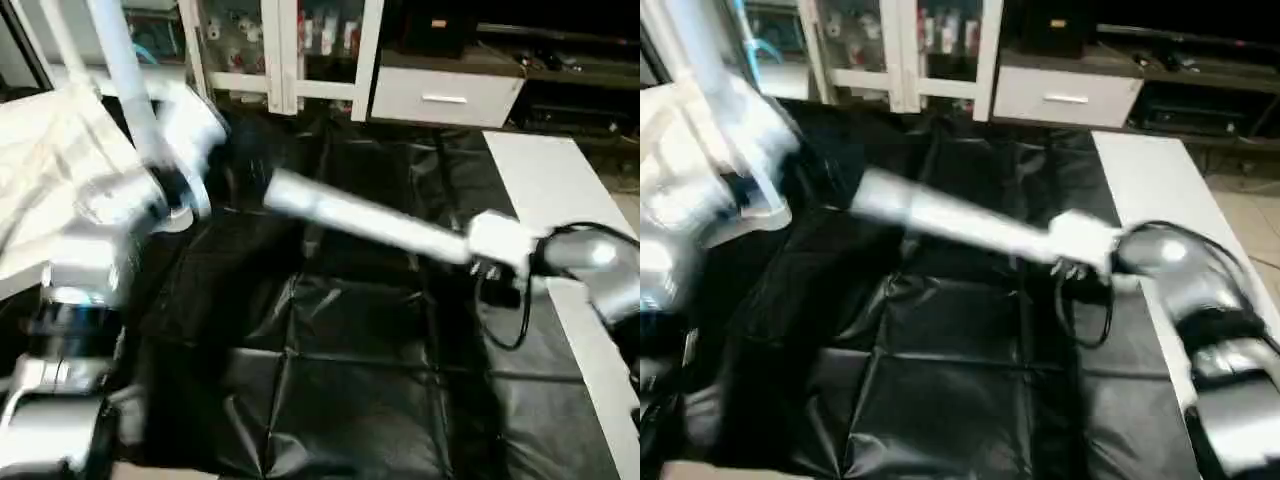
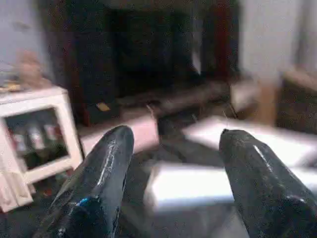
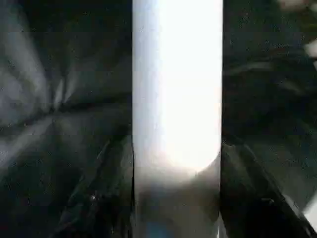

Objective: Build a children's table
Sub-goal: Pick table leg

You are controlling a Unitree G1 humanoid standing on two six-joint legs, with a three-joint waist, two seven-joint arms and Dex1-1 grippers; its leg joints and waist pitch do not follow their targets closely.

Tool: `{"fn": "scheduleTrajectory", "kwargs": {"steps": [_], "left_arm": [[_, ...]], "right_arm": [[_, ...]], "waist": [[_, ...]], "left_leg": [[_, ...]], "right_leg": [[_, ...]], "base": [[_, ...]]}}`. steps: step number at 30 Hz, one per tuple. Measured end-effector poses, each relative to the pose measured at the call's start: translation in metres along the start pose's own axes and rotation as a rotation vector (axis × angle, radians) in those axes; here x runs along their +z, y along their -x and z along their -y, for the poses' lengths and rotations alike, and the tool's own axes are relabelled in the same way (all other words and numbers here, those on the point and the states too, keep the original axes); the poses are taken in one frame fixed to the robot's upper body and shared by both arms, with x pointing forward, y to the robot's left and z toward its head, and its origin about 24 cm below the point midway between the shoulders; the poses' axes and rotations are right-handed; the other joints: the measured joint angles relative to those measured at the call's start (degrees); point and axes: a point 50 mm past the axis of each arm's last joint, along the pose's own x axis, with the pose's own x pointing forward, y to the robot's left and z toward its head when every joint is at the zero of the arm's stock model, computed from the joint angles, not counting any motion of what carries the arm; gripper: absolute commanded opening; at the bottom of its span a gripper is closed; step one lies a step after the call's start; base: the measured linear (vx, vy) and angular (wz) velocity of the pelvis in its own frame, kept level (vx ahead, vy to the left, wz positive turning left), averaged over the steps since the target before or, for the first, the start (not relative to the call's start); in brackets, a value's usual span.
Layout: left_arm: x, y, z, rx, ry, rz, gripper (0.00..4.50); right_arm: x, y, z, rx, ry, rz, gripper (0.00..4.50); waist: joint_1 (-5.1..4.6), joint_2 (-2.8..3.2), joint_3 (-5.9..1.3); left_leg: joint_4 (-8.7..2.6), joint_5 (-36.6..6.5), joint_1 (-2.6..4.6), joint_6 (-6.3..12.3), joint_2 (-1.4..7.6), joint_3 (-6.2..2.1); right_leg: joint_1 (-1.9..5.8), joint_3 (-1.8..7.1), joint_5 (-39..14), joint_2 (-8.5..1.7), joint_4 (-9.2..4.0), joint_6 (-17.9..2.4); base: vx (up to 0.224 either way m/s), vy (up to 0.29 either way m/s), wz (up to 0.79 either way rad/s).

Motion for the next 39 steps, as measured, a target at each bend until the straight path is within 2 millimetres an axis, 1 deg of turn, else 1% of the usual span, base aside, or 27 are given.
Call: {"fn": "scheduleTrajectory", "kwargs": {"steps": [2, 3, 4, 5, 7, 9, 11, 12, 13, 16, 17, 18, 20, 21, 24, 26, 29, 32, 34, 37, 39], "left_arm": [[-0.008, 0.003, -0.003, 0.082, 0.084, 0.005, 3.10], [-0.013, 0.003, -0.001, 0.095, 0.109, -0.005, 3.10], [-0.019, 0.003, 0.003, 0.102, 0.136, -0.024, 3.10], [-0.029, 0.001, 0.010, 0.095, 0.165, -0.060, 3.10], [-0.041, -0.010, 0.027, 0.044, 0.171, -0.115, 3.10], [-0.046, -0.022, 0.043, -0.005, 0.164, -0.144, 3.10], [-0.044, -0.030, 0.045, -0.011, 0.153, -0.149, 3.10], [-0.041, -0.036, 0.043, -0.008, 0.141, -0.150, 3.10], [-0.038, -0.042, 0.042, -0.001, 0.128, -0.155, 3.10], [-0.028, -0.069, 0.044, -0.005, 0.112, -0.157, 3.10], [-0.020, -0.083, 0.049, -0.028, 0.114, -0.153, 3.10], [-0.012, -0.093, 0.054, -0.053, 0.110, -0.138, 3.10], [0.004, -0.107, 0.068, -0.120, 0.115, -0.096, 3.10], [0.007, -0.111, 0.073, -0.151, 0.129, -0.092, 3.10], [0.000, -0.117, 0.090, -0.225, 0.210, -0.106, 3.10], [-0.003, -0.119, 0.099, -0.270, 0.267, -0.112, 3.10], [-0.004, -0.123, 0.114, -0.346, 0.383, -0.102, 3.10], [-0.001, -0.124, 0.127, -0.428, 0.456, -0.092, 3.10], [0.003, -0.124, 0.129, -0.453, 0.461, -0.077, 3.10], [0.004, -0.123, 0.127, -0.451, 0.451, -0.075, 3.10], [0.005, -0.122, 0.118, -0.399, 0.403, -0.071, 3.10]], "right_arm": [[0.006, 0.004, 0.005, -0.096, -0.127, 0.102, 1.82], [0.011, 0.002, 0.004, -0.118, -0.176, 0.148, 1.82], [0.019, 0.001, 0.004, -0.173, -0.300, 0.250, 1.82], [0.034, -0.004, -0.003, -0.194, -0.442, 0.405, 1.82], [0.056, -0.011, -0.017, -0.111, -0.565, 0.562, 1.81], [0.075, -0.014, -0.033, 0.018, -0.646, 0.672, 1.80], [0.082, -0.010, -0.038, 0.078, -0.687, 0.711, 1.80], [0.085, -0.007, -0.040, 0.102, -0.699, 0.722, 1.80], [0.087, -0.006, -0.042, 0.121, -0.705, 0.726, 1.80], [0.089, -0.003, -0.049, 0.161, -0.692, 0.697, 1.80], [0.089, -0.003, -0.054, 0.164, -0.675, 0.662, 1.80], [0.090, -0.005, -0.058, 0.171, -0.668, 0.636, 1.80], [0.088, -0.007, -0.066, 0.177, -0.664, 0.591, 1.80], [0.088, -0.007, -0.068, 0.174, -0.661, 0.580, 1.80], [0.089, -0.006, -0.069, 0.164, -0.649, 0.559, 1.80], [0.090, -0.007, -0.071, 0.160, -0.638, 0.549, 1.80], [0.091, -0.008, -0.073, 0.154, -0.607, 0.531, 1.80], [0.095, -0.010, -0.076, 0.155, -0.581, 0.517, 1.80], [0.097, -0.011, -0.078, 0.159, -0.571, 0.514, 1.80], [0.096, -0.011, -0.078, 0.149, -0.566, 0.505, 1.80], [0.096, -0.012, -0.077, 0.134, -0.549, 0.488, 1.80]], "waist": [[-0.30, 0.17, -0.04], [-0.42, 0.19, -0.02], [-0.60, 0.30, -0.02], [-0.75, 0.49, -0.04], [-0.62, 0.88, 0.00], [-0.16, 1.24, -0.01], [0.33, 1.37, -0.03], [0.59, 1.41, -0.03], [0.62, 1.45, -0.06], [0.81, 1.51, -0.09], [0.97, 1.54, -0.08], [0.98, 1.64, -0.08], [0.93, 1.87, -0.20], [0.95, 1.97, -0.22], [0.60, 2.19, -0.19], [0.56, 2.54, -0.11], [0.63, 3.23, -0.22], [0.67, 3.51, -0.21], [0.58, 3.65, -0.25], [0.35, 3.77, -0.28], [0.16, 3.88, -0.25]], "left_leg": [[0.01, 0.01, 0.05, -0.01, 0.02, 0.01], [0.02, 0.02, 0.05, -0.02, 0.03, 0.01], [0.00, 0.03, 0.07, -0.05, 0.12, 0.01], [0.00, 0.02, 0.15, -0.10, 0.16, 0.02], [0.00, -0.10, 0.11, -0.33, 0.17, 0.01], [-0.01, -0.10, 0.10, -0.35, 0.18, 0.00], [-0.01, -0.08, 0.06, -0.37, 0.18, 0.00], [0.00, -0.08, 0.05, -0.39, 0.17, -0.01], [-0.04, -0.07, 0.04, -0.41, 0.17, 0.00], [-0.05, -0.07, -0.04, -0.40, 0.12, 0.00], [-0.06, -0.07, -0.15, -0.40, 0.12, 0.00], [-0.07, -0.08, -0.20, -0.37, 0.11, 0.01], [-0.07, -0.16, -0.31, -0.25, 0.04, 0.03], [-0.09, -0.17, -0.32, -0.21, 0.04, 0.03], [-0.20, 0.02, -0.41, -0.01, 0.06, 0.03], [-0.20, 0.05, -0.43, -0.04, 0.08, 0.00], [-0.17, 0.05, -0.45, -0.02, 0.05, 0.01], [-0.17, 0.11, -0.47, 0.06, 0.05, 0.01], [-0.17, 0.11, -0.47, 0.06, 0.05, 0.01], [-0.17, 0.13, -0.46, 0.08, 0.05, 0.01], [-0.17, 0.13, -0.46, 0.09, 0.05, 0.01]], "right_leg": [[0.00, 0.00, 0.00, 0.01, 0.08, 0.00], [-0.02, 0.00, 0.00, 0.01, 0.11, 0.00], [0.00, -0.03, 0.00, 0.07, 0.08, 0.00], [0.00, -0.02, 0.00, 0.10, 0.12, 0.00], [-0.02, -0.05, 0.00, 0.10, 0.11, 0.00], [-0.01, -0.06, 0.00, 0.10, 0.10, 0.01], [0.00, -0.08, 0.00, 0.10, 0.05, 0.01], [0.02, -0.08, 0.00, 0.10, 0.02, 0.01], [0.05, -0.08, 0.00, 0.10, -0.07, 0.01], [0.14, -0.05, 0.02, 0.09, -0.30, 0.05], [0.13, -0.05, 0.11, 0.09, -0.46, 0.19], [0.10, -0.04, 0.20, 0.06, -0.55, 0.29], [0.07, -0.05, 0.21, -0.01, -0.62, 0.29], [0.05, -0.07, 0.21, -0.03, -0.62, 0.29], [-0.10, -0.14, 0.21, -0.03, -0.60, 0.30], [-0.11, -0.19, 0.21, -0.02, -0.58, 0.30], [-0.10, -0.16, 0.21, -0.05, -0.59, 0.30], [-0.10, -0.18, 0.21, -0.05, -0.59, 0.30], [-0.10, -0.18, 0.21, -0.05, -0.59, 0.30], [-0.10, -0.18, 0.21, -0.05, -0.59, 0.31], [-0.09, -0.17, 0.22, -0.05, -0.59, 0.32]], "base": [[0.000, 0.000, 0.00], [0.000, 0.000, 0.00], [0.000, 0.000, 0.00], [0.000, 0.000, 0.00], [0.000, 0.000, 0.00], [0.000, 0.000, 0.00], [0.000, 0.000, 0.00], [0.000, 0.000, 0.00], [0.000, 0.000, 0.00], [0.000, 0.000, 0.00], [0.000, 0.000, 0.00], [0.000, 0.000, 0.00], [0.000, 0.000, 0.00], [0.000, 0.000, 0.00], [0.000, 0.000, 0.00], [0.000, 0.000, 0.00], [0.000, 0.000, 0.00], [0.000, 0.000, 0.00], [0.000, 0.000, 0.00], [0.000, 0.000, 0.00], [0.000, 0.000, 0.00]]}}
